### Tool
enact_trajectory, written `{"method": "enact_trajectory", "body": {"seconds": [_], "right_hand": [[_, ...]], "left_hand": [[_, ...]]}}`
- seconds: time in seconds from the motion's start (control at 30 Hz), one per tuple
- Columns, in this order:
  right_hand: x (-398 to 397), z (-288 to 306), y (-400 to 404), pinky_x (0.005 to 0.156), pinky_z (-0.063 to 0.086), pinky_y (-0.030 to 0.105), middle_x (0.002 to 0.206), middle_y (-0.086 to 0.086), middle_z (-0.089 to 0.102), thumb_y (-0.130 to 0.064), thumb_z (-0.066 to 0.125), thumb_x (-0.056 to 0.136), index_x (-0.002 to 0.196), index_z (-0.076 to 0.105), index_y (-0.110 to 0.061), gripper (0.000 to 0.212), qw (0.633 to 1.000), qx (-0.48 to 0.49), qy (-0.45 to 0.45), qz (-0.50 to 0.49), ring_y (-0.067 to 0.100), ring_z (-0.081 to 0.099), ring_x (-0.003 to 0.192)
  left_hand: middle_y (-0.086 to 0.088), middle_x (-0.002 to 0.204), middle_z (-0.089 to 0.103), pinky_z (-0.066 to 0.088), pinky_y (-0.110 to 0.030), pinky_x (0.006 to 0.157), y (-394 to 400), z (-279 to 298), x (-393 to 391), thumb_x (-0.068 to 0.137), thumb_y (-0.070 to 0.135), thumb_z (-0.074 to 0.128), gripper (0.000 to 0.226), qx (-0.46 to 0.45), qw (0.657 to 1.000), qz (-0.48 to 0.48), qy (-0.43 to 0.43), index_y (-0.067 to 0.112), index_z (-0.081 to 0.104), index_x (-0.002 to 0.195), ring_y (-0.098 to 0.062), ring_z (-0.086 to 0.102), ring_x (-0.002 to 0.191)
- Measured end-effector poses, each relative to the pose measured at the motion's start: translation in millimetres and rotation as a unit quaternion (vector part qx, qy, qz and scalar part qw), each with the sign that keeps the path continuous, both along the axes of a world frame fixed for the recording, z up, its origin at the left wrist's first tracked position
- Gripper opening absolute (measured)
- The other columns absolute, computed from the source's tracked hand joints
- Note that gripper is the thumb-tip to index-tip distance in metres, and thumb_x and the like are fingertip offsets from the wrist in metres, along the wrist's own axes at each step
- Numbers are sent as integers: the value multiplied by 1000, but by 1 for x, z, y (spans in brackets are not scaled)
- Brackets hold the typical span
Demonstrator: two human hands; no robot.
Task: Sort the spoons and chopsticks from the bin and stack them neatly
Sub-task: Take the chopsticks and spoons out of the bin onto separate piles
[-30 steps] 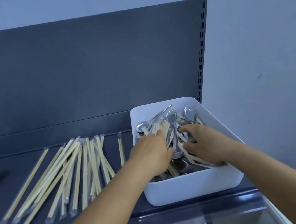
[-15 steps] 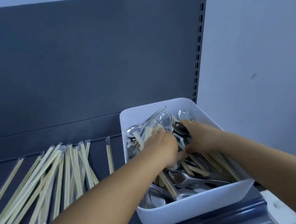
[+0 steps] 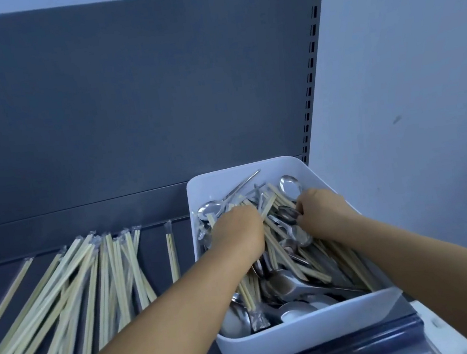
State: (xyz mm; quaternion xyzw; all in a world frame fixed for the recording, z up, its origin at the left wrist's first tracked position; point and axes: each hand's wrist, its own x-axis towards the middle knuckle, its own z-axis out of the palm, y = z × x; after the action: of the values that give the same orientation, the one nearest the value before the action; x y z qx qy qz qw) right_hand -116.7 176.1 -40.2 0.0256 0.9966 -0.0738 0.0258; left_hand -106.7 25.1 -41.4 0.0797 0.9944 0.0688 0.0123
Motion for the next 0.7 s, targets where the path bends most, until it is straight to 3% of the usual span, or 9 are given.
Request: {"method": "enact_trajectory", "body": {"seconds": [0.1,0.27,0.33,0.4,0.47,0.57,0.7], "right_hand": [[3,2,-1,64,37,24,94,8,68,-18,63,78,97,62,-9,21,1000,9,4,6,25,61,87],[10,-1,-6,74,51,29,103,8,64,-14,61,82,100,60,-7,20,997,55,-29,34,27,63,94],[13,1,-7,76,53,31,103,9,64,-13,60,83,97,58,-7,15,996,70,-37,41,28,63,96],[16,4,-6,71,47,27,101,8,64,-15,62,83,97,60,-6,17,996,69,-43,38,27,63,97],[17,8,-2,66,41,24,88,3,61,-15,65,81,88,60,-9,10,998,41,-27,26,27,62,92],[16,14,5,53,32,25,64,-4,44,-13,66,78,68,40,-14,28,998,-51,25,-8,27,51,75],[13,24,12,46,25,26,70,2,51,-20,53,89,75,41,-13,20,986,-116,123,-11,18,44,60]], "left_hand": [[-10,99,63,40,-29,63,0,2,0,85,0,55,11,11,1000,13,18,11,57,90,-27,59,87],[-8,103,63,38,-29,64,-1,3,0,88,9,55,12,48,996,61,44,12,62,97,-27,60,93],[-8,99,63,38,-28,62,-2,8,2,89,11,54,4,56,994,79,44,12,58,86,-28,58,85],[-7,88,60,37,-29,59,-1,11,5,89,11,53,20,64,993,95,39,14,46,70,-26,50,74],[-5,81,53,35,-29,57,0,15,8,89,12,51,25,79,991,101,43,15,42,66,-25,47,71],[-3,76,53,27,-26,48,-3,21,16,90,14,47,26,96,988,103,62,16,43,65,-25,48,70],[0,63,50,25,-27,47,-8,30,27,93,22,45,32,114,982,108,106,16,42,61,-24,46,62]]}}
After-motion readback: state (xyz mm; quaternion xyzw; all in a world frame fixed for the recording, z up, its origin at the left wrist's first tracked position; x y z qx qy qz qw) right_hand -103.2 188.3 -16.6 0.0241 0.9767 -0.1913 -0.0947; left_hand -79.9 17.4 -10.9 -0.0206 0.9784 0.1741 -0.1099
